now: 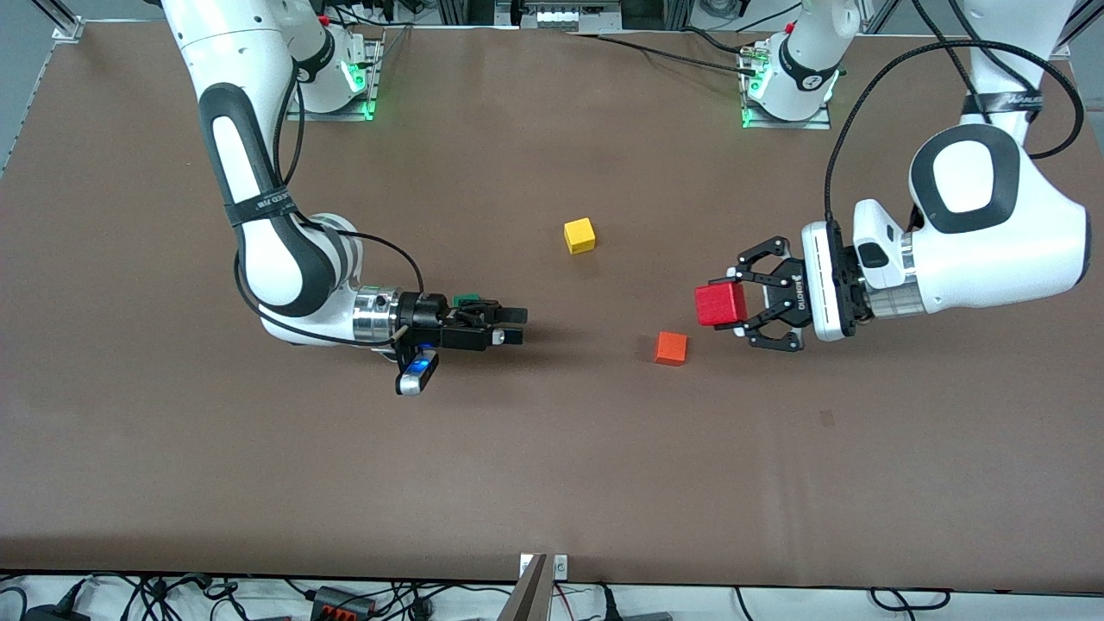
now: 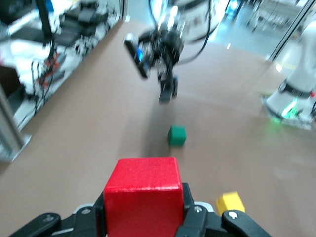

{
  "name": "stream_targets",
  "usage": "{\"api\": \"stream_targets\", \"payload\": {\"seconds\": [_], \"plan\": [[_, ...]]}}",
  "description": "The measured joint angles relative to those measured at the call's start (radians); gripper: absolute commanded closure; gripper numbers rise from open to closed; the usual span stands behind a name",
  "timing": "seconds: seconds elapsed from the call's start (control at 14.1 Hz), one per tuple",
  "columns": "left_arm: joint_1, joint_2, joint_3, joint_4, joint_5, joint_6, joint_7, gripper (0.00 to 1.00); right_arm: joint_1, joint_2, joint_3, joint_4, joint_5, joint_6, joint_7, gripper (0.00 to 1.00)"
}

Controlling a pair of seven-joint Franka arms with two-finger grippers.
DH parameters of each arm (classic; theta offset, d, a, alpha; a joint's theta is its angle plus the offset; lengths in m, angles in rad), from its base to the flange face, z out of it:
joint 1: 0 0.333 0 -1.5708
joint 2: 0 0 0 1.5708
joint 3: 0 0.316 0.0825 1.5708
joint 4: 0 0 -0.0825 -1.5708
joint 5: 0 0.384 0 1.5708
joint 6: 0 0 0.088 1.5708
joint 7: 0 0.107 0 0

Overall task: Pass red block to right arm, stack on blue
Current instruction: 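Carry the red cube toward the right gripper while the right gripper approaches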

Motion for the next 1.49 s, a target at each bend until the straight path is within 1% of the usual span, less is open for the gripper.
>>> {"api": "stream_targets", "payload": {"seconds": [0.21, 0.5, 0.92, 1.49], "plan": [[-0.057, 0.029, -0.002, 0.000, -0.145, 0.029, 0.069, 0.90, 0.019, 0.000, 0.002, 0.002, 0.003, -0.033, -0.081, 0.00], [-0.109, 0.043, -0.002, 0.000, -0.262, 0.090, 0.104, 0.90, 0.022, -0.006, -0.009, 0.021, 0.004, -0.091, -0.159, 0.00], [-0.162, 0.063, -0.002, 0.000, -0.337, 0.189, 0.136, 0.90, 0.020, -0.037, -0.011, 0.024, 0.003, -0.115, -0.159, 0.00], [-0.176, 0.074, -0.002, -0.001, -0.351, 0.202, 0.163, 0.90, 0.032, -0.035, -0.005, 0.019, 0.017, -0.119, -0.161, 0.00]]}}
